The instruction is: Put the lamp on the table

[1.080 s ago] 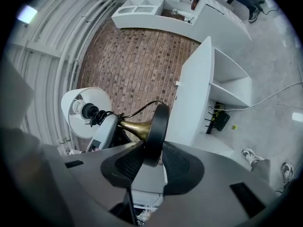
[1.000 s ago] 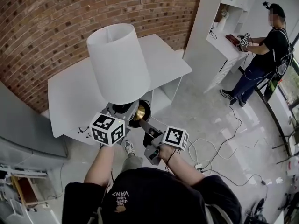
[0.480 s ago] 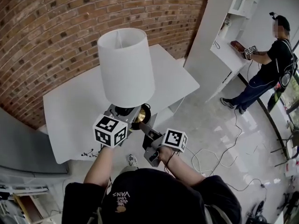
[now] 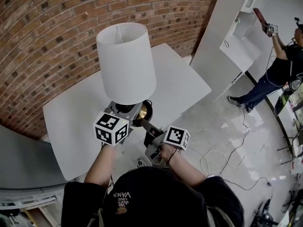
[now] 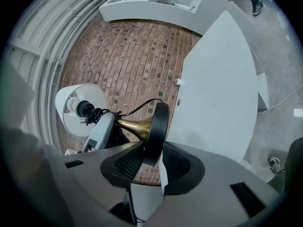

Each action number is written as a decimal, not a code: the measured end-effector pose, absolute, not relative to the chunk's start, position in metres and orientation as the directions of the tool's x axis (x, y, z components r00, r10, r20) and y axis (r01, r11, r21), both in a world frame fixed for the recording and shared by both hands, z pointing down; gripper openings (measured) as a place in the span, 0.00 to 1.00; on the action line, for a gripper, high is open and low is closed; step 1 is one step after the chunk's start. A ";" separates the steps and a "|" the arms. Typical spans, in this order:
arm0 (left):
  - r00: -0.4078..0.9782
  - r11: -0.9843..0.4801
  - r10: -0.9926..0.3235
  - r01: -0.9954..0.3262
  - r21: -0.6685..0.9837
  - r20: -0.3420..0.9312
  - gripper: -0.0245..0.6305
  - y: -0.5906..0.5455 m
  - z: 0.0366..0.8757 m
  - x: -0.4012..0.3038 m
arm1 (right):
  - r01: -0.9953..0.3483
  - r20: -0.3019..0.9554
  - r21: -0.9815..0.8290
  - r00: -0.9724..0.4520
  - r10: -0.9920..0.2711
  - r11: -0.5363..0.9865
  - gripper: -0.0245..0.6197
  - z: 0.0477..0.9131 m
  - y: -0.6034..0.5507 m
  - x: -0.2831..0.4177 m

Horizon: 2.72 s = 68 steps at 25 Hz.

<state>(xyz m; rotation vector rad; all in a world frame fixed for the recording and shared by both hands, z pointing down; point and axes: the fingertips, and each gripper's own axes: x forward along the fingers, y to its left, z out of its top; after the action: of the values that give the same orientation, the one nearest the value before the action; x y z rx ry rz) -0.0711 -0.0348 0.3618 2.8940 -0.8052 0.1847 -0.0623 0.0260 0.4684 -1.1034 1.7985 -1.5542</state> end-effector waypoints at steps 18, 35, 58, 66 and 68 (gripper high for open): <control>0.756 -0.753 -0.625 -0.649 0.105 0.192 0.23 -0.190 0.392 -0.048 | -0.276 0.191 -0.961 -0.663 -0.724 -0.002 0.23 0.499 -0.130 -0.031; 0.633 -0.622 -0.749 -0.773 0.121 0.195 0.23 -0.358 0.444 -0.029 | -0.338 0.253 -0.941 -0.744 -0.619 0.021 0.23 0.551 -0.302 0.001; 0.587 -0.592 -0.779 -0.805 0.050 0.220 0.22 -0.479 0.512 0.007 | -0.396 0.316 -0.918 -0.757 -0.572 0.015 0.25 0.628 -0.428 0.030; 0.572 -0.580 -0.788 -0.814 0.034 0.228 0.22 -0.500 0.532 0.003 | -0.414 0.345 -0.910 -0.753 -0.561 -0.003 0.26 0.649 -0.449 0.028; 0.568 -0.577 -0.792 -0.816 0.032 0.224 0.22 -0.503 0.534 0.002 | -0.408 0.347 -0.913 -0.749 -0.565 -0.020 0.25 0.651 -0.453 0.028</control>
<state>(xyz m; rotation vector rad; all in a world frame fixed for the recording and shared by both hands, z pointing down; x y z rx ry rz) 0.0018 -0.5031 0.5336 2.6628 -1.3728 0.2802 0.0277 -0.4527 0.6510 -1.0541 2.1074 -1.8829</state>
